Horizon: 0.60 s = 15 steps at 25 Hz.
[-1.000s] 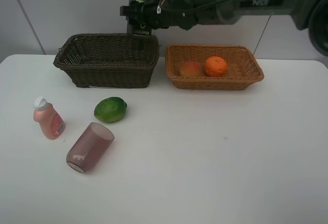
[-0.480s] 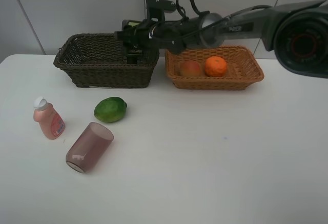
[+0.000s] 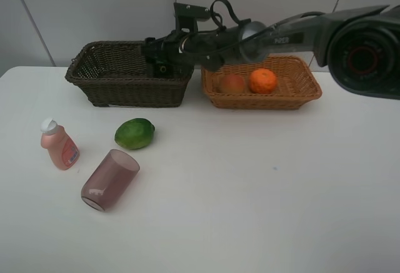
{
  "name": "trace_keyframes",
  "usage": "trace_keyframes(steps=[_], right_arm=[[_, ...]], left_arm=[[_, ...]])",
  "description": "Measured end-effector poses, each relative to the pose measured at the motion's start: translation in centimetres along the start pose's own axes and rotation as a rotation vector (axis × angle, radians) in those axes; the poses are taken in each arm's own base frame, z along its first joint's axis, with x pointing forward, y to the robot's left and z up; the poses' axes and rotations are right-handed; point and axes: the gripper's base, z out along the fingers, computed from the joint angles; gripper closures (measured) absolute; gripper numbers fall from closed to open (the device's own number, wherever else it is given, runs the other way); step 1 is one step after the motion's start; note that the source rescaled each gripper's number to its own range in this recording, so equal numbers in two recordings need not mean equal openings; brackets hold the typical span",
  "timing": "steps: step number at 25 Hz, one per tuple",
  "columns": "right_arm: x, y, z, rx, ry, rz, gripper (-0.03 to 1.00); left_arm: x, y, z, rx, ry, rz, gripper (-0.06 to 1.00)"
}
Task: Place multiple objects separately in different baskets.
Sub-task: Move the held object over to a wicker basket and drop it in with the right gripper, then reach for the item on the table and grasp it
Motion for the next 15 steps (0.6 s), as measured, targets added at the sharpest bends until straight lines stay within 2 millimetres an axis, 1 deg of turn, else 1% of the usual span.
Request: trace_keyframes(steps=[1, 2, 4, 7, 10, 13, 15], right_arm=[[-0.2, 0.0, -0.2, 0.003, 0.002, 0.0, 0.29], [-0.5, 0.1, -0.4, 0.009, 0.01, 0.0, 0.23], [-1.1, 0.1, -1.0, 0.03, 0.039, 0.0, 0.18], [-2.4, 0.1, -2.5, 0.08, 0.108, 0.002, 0.17], [-3.8, 0.1, -4.7, 0.144, 0.204, 0.015, 0.17], [-4.7, 0.1, -7.0, 0.203, 0.339, -0.002, 0.17], [-4.8, -0.2, -8.7, 0.222, 0.428, -0.027, 0.17]], left_arm=[[0.0, 0.0, 0.0, 0.0, 0.0, 0.0, -0.06], [0.0, 0.0, 0.0, 0.0, 0.0, 0.0, -0.06], [0.0, 0.0, 0.0, 0.0, 0.0, 0.0, -0.06], [0.0, 0.0, 0.0, 0.0, 0.0, 0.0, -0.06], [0.0, 0.0, 0.0, 0.0, 0.0, 0.0, -0.06], [0.0, 0.0, 0.0, 0.0, 0.0, 0.0, -0.06], [0.0, 0.0, 0.0, 0.0, 0.0, 0.0, -0.06]])
